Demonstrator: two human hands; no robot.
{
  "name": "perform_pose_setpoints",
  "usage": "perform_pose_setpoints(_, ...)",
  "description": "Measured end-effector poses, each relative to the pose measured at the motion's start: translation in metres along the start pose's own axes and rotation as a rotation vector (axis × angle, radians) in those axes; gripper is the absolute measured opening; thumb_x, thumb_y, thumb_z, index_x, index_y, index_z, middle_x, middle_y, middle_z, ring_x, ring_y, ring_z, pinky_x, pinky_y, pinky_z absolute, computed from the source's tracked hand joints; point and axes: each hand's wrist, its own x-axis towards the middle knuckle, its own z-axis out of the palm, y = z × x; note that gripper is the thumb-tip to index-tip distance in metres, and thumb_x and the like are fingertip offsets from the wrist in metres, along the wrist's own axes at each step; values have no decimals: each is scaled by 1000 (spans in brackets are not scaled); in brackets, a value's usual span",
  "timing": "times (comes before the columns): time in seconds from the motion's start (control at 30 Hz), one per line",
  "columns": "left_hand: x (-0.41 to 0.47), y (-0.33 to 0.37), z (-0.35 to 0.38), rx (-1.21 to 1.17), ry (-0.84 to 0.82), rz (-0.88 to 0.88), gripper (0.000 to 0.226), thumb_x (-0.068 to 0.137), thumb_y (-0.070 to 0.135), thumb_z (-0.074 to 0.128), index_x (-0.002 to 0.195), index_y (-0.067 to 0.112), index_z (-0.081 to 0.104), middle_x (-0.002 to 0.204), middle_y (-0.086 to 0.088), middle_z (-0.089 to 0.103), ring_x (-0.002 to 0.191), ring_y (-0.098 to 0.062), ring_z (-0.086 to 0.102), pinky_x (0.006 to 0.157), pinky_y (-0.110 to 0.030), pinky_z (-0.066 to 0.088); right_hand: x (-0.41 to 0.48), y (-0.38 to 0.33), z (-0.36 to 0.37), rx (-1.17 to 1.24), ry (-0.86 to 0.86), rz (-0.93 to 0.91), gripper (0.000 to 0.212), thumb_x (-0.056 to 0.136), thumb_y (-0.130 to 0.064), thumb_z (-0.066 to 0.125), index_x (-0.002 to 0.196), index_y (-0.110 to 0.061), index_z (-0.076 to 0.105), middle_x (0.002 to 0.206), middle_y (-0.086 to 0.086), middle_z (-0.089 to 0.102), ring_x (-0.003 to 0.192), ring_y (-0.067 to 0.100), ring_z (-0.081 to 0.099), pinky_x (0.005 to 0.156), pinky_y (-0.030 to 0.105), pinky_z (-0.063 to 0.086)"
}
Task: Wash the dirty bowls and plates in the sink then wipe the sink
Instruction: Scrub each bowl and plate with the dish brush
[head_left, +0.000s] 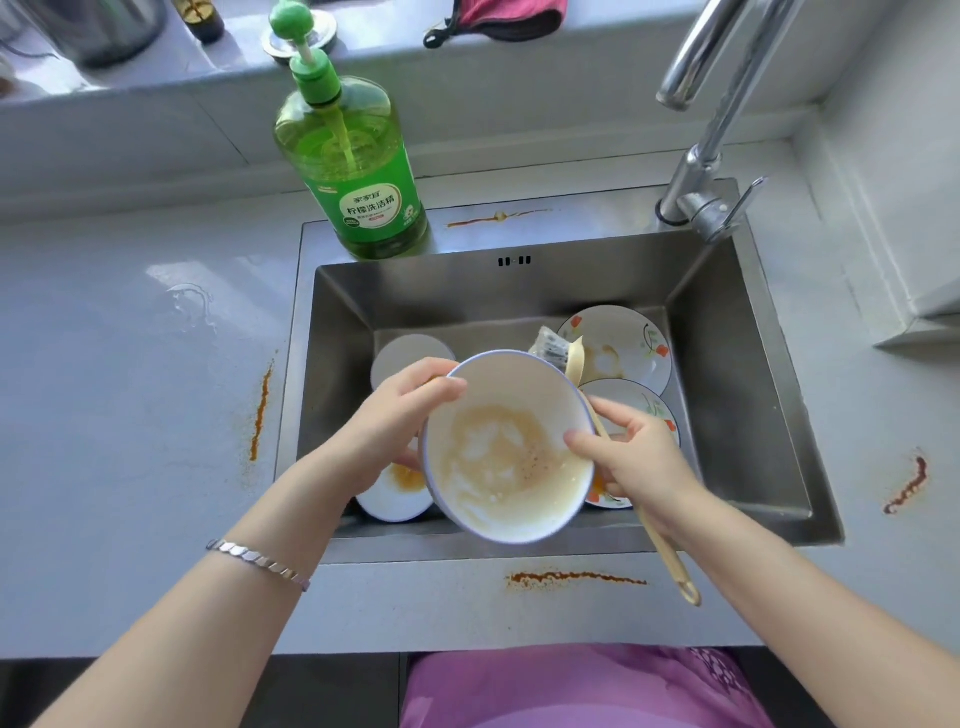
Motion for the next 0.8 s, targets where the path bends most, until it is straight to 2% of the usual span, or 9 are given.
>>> perform_pose_setpoints(0.13, -5, -3, 8, -161, 140, 138, 47, 59, 59, 61, 104, 45, 56, 100, 7, 64, 93, -12, 63, 66, -30, 54, 1, -6, 1, 39, 171, -1, 49, 83, -9, 65, 126, -28, 55, 69, 23, 56, 52, 19, 34, 45, 27, 27)
perform_pose_setpoints(0.27, -19, -24, 45, -352, 206, 310, 65, 63, 24, 73, 118, 39, 42, 109, -4, 64, 93, -2, 65, 77, -19, 52, -1, -14, 8, 231, 252, 49, 50, 83, 0, 59, 127, -22, 55, 44, -6, 36, 37, 6, 21, 34, 17, 21)
perform_pose_setpoints(0.4, -21, -32, 88, -486, 282, 336, 87, 66, 13, 70, 130, 49, 23, 121, -2, 55, 105, -2, 61, 82, -16, 49, -6, -20, 27, 356, 272, 92, 33, 83, -2, 58, 113, -14, 61, 36, -11, 31, 33, 7, 17, 37, 16, 18)
perform_pose_setpoints(0.47, -17, -27, 96, -546, 375, 389, 87, 67, 16, 71, 131, 49, 22, 124, 2, 52, 108, -2, 59, 84, -16, 48, -11, -24, 34, 417, 251, 74, 25, 84, -1, 57, 103, -17, 61, 37, -10, 32, 32, 6, 16, 35, 14, 17)
perform_pose_setpoints(0.53, -13, -21, 95, -572, 454, 447, 76, 66, 29, 65, 128, 50, 27, 122, 9, 53, 106, 0, 58, 88, -21, 49, -16, -28, 34, 419, 209, 39, 19, 85, -4, 58, 99, -17, 61, 42, -7, 39, 32, 4, 19, 33, 14, 17)
perform_pose_setpoints(0.6, -11, -15, 87, -586, 489, 448, 65, 67, 34, 58, 125, 52, 33, 116, 20, 57, 107, -5, 58, 96, -38, 48, -18, -30, 28, 347, 172, -3, 8, 89, -16, 59, 95, -18, 63, 58, 2, 52, 32, 3, 22, 32, 14, 20)
perform_pose_setpoints(0.67, -10, -11, 73, -569, 543, 422, 56, 71, 29, 54, 121, 50, 41, 118, 22, 58, 115, -12, 55, 102, -48, 43, -17, -30, 13, 254, 244, -72, 13, 94, -27, 51, 97, -23, 63, 72, 8, 59, 33, 3, 24, 32, 15, 22)
perform_pose_setpoints(0.73, -9, -8, 57, -470, 579, 398, 52, 74, 22, 48, 122, 38, 47, 125, 9, 56, 117, -14, 53, 102, -43, 44, -17, -29, -8, -18, 333, -231, 25, 98, -28, 42, 113, -28, 62, 70, 2, 57, 35, 3, 29, 38, 17, 27)
perform_pose_setpoints(0.8, -9, -9, 44, -324, 540, 396, 51, 72, 20, 47, 122, 28, 53, 118, 10, 58, 107, -3, 55, 91, -27, 49, -24, -34, -27, -354, 245, -420, 36, 98, -23, 40, 127, -42, 51, 67, -5, 54, 42, 5, 38, 50, 15, 34)
